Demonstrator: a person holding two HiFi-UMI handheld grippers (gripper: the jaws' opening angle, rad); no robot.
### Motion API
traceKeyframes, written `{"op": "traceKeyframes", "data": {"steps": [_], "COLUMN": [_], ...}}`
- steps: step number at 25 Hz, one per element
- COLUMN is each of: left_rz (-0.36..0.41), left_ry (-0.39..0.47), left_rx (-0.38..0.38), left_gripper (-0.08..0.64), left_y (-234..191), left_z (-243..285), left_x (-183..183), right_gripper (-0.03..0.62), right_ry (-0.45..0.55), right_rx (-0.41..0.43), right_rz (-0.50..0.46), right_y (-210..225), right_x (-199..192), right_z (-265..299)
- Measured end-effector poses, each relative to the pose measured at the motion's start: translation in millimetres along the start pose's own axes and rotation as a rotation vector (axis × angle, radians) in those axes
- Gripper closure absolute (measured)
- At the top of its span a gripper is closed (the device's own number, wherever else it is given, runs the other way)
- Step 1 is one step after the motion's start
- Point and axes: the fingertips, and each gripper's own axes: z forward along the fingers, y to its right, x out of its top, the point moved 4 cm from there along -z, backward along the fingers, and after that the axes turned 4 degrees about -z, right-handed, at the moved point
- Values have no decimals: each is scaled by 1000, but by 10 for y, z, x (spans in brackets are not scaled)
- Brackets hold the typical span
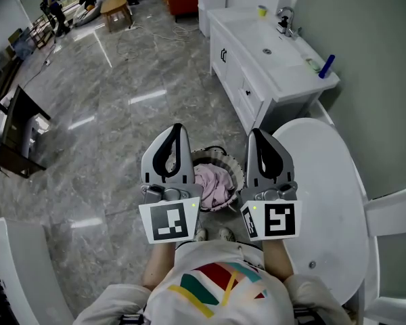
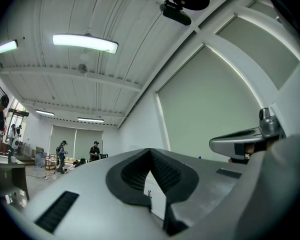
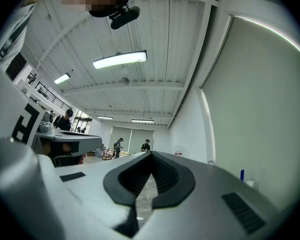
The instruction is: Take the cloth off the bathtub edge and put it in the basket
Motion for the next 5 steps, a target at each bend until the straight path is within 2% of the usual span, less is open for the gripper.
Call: {"op": "traceKeyframes", "data": {"steps": [5], "left_rz": [-5], "left_ry": [-4], "left_rx": [-5], "left_gripper": [543], "left_y": [36], "left_z": [-90], "left_x": [-19], "right_gripper": [581], "right_ry": [-11], "right_rx": [13], "right_rz": [-9], "right_y": [-68], "right_x": [-28], "right_z": [-74]}}
